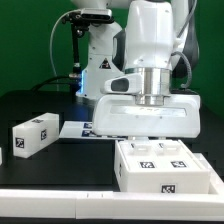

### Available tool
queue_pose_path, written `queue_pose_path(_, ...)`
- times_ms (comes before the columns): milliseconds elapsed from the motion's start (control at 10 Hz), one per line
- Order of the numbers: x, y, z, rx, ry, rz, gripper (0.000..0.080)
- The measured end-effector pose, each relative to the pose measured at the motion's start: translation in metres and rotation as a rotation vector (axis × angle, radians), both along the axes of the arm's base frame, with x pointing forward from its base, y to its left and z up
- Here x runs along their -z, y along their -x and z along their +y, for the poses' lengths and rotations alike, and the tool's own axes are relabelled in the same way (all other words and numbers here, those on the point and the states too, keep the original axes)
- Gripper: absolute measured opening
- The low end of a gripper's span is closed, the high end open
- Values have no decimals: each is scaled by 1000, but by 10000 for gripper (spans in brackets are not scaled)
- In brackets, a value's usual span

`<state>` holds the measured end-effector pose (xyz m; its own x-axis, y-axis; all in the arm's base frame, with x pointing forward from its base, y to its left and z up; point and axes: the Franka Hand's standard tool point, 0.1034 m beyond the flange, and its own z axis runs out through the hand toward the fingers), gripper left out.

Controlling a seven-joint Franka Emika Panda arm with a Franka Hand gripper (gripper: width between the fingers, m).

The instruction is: Assemble cabinet

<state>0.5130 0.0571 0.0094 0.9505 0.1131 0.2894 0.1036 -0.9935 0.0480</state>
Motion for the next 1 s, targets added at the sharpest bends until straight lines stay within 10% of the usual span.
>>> queue_pose_path(600, -44, 7, 29, 125, 11, 219, 216)
queue_pose_path(1000, -41, 6, 27, 126, 23, 216, 216)
